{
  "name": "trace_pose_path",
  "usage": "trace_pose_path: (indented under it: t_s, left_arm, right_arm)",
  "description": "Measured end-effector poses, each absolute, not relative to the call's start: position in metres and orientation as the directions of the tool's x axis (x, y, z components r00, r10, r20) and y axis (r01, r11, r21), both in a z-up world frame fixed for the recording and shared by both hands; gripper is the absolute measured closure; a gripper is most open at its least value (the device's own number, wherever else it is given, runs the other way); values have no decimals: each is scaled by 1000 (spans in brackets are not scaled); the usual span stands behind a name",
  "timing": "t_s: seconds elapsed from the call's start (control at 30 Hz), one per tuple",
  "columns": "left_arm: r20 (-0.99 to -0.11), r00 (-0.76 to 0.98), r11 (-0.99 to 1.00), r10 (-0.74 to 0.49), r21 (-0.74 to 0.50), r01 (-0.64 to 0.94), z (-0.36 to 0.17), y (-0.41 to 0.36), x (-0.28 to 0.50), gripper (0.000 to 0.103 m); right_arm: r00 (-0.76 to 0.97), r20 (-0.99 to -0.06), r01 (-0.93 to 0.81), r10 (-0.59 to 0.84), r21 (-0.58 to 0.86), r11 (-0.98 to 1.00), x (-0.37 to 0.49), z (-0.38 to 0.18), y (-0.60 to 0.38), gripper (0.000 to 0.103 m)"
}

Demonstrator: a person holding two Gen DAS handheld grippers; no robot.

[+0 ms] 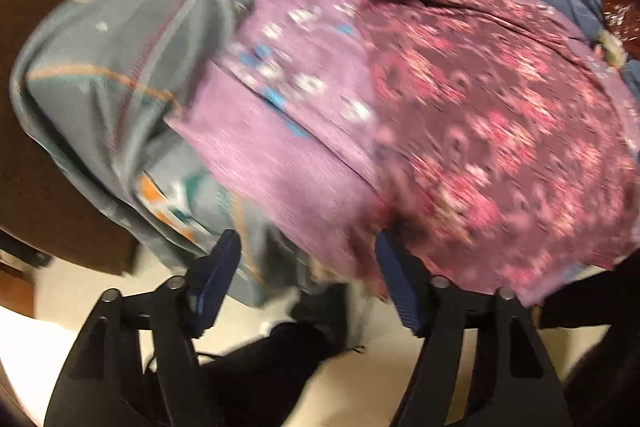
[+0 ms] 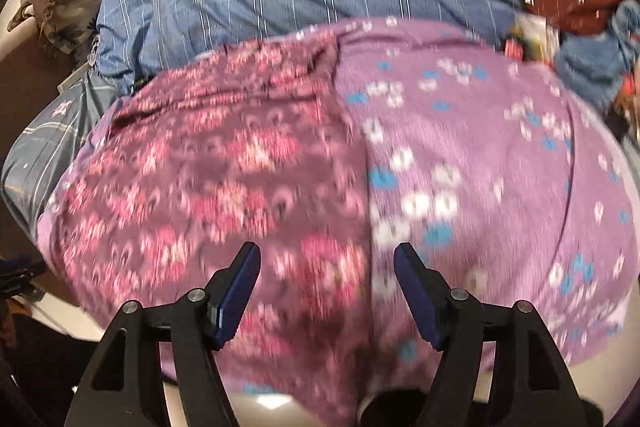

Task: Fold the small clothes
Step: 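Grasp the shirt edge with the left tool while the right tool lifts the hem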

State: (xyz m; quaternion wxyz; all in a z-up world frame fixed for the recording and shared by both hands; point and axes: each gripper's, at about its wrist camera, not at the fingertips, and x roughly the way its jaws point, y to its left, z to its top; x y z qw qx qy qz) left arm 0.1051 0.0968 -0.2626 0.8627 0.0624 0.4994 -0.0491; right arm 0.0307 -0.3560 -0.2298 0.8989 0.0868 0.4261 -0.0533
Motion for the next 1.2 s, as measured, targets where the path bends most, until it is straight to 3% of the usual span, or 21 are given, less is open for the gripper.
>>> trace_pose_path:
  t_s: [0.1,0.2,0.27,0.47,0.5,0.57,0.6,0.73,1.1,1.13,1.2]
  left_arm:
    - [-879,474,981,-56,38,188,-270,85,97,46]
    - [-877,476,979,-61,40,199,-276,76,101,46]
    - [-896,441,978,-48,49,205,-286,71,108,38]
    - [-931,330,980,-155,-103,169,-319,68,121,39]
    - [-932,308,977,-189,-148,153,-325,71,123,44]
    - [-926,268,962,-264,-234,138,-335,75,125,83]
    - [-929,251,960,-273,-247,129,-340,76,127,87]
    - [-924,260,957,-282,-252,144,-343,73,128,92]
    - [-927,278,956,-251,-192,223,-335,51,135,90]
    - [-925,277,954,-259,-200,223,-336,51,136,91]
    - [-920,275,950,-278,-222,220,-337,55,132,98]
  right_arm:
    - [583,-813,182,16,149,972,18,-242,-362,31]
    - [540,-841,208,31,170,963,7,-255,-368,31]
    - [527,-849,230,38,185,955,2,-261,-372,31]
    - [503,-862,279,65,233,932,-3,-269,-388,31]
    - [497,-864,287,74,245,926,-3,-271,-390,31]
    - [487,-868,295,96,267,917,-5,-275,-395,31]
    - [482,-870,297,103,272,915,-5,-276,-397,31]
    - [462,-878,311,121,288,906,-4,-282,-403,31]
    - [321,-928,240,188,272,932,15,-326,-372,32]
    - [305,-934,221,185,258,940,17,-330,-367,40]
    - [264,-948,142,178,221,965,18,-332,-352,99]
